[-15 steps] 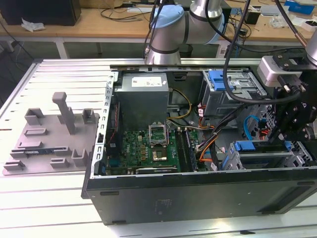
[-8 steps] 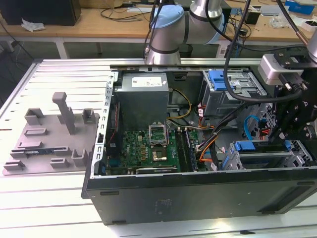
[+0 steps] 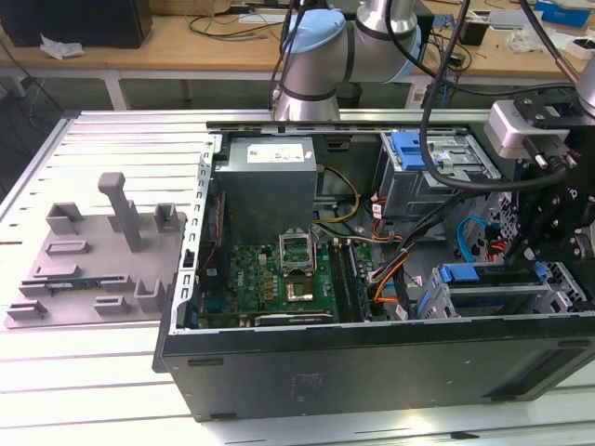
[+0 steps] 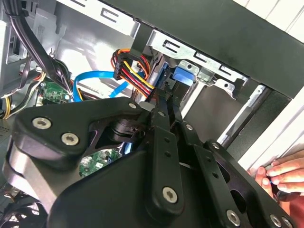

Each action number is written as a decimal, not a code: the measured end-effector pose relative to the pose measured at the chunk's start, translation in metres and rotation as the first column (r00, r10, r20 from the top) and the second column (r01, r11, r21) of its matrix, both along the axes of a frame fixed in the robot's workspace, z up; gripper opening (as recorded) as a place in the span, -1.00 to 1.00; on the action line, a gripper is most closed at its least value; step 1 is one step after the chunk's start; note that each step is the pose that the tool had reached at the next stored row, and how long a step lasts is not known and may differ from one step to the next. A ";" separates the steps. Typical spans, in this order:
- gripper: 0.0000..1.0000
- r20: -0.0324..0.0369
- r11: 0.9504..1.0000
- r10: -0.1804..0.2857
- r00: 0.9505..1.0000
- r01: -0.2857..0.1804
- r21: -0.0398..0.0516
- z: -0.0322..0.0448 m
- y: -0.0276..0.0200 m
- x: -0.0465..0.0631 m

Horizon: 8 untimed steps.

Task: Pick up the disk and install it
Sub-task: 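Insert the first disk wire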

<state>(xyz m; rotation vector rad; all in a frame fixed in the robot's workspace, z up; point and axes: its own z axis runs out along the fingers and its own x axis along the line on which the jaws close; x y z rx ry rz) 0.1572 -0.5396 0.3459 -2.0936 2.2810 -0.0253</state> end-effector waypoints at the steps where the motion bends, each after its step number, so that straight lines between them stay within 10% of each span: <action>1: -0.66 0.000 1.000 0.000 1.000 0.000 0.000 0.0000 0.0001 0.000; 8: -0.66 0.000 1.000 0.000 1.000 0.000 0.000 -0.0009 0.0003 0.000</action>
